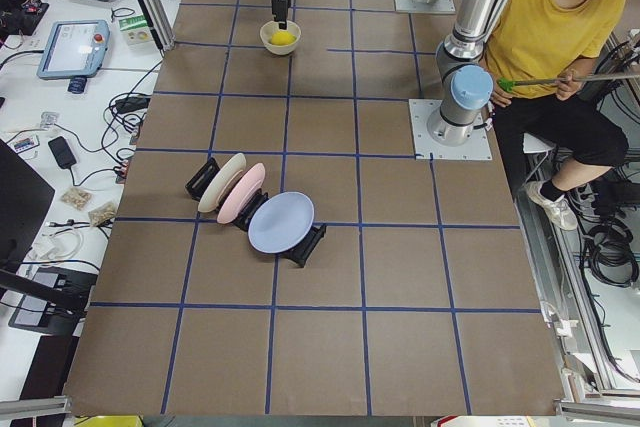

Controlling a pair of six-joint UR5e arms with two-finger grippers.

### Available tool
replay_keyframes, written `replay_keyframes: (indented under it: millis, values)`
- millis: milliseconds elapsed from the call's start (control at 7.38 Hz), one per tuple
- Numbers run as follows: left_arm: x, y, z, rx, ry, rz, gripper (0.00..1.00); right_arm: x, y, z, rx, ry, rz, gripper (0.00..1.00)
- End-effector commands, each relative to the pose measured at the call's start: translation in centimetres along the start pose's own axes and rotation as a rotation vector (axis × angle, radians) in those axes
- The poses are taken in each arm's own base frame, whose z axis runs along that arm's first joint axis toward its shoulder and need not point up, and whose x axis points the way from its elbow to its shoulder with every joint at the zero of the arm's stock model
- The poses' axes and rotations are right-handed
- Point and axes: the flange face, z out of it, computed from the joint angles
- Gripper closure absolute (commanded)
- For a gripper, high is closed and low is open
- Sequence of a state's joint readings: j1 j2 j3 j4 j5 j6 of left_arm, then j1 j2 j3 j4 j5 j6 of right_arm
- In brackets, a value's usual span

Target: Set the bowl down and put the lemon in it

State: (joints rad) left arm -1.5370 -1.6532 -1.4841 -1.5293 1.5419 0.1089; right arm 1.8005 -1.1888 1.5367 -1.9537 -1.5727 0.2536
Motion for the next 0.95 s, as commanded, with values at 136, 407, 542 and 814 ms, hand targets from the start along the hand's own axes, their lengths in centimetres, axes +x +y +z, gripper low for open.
replay_keyframes:
  millis: [136,407,542,814]
  values:
    - [0.0,0.0,-0.1,0.002,-0.002,0.000,0.00,14.1,4.4,-10.4,-0.161,0.026,-0.048,0.00]
    - [0.0,0.0,0.0,0.000,-0.001,0.000,0.00,16.8,6.4,-13.6,-0.147,0.028,-0.004,0.00]
    - [0.0,0.0,0.0,0.000,-0.001,0.000,0.00,16.7,7.9,-15.2,-0.132,0.026,-0.002,0.00]
    - [0.1,0.0,0.0,0.000,-0.001,0.002,0.00,16.7,8.6,-15.9,-0.136,0.027,-0.002,0.00]
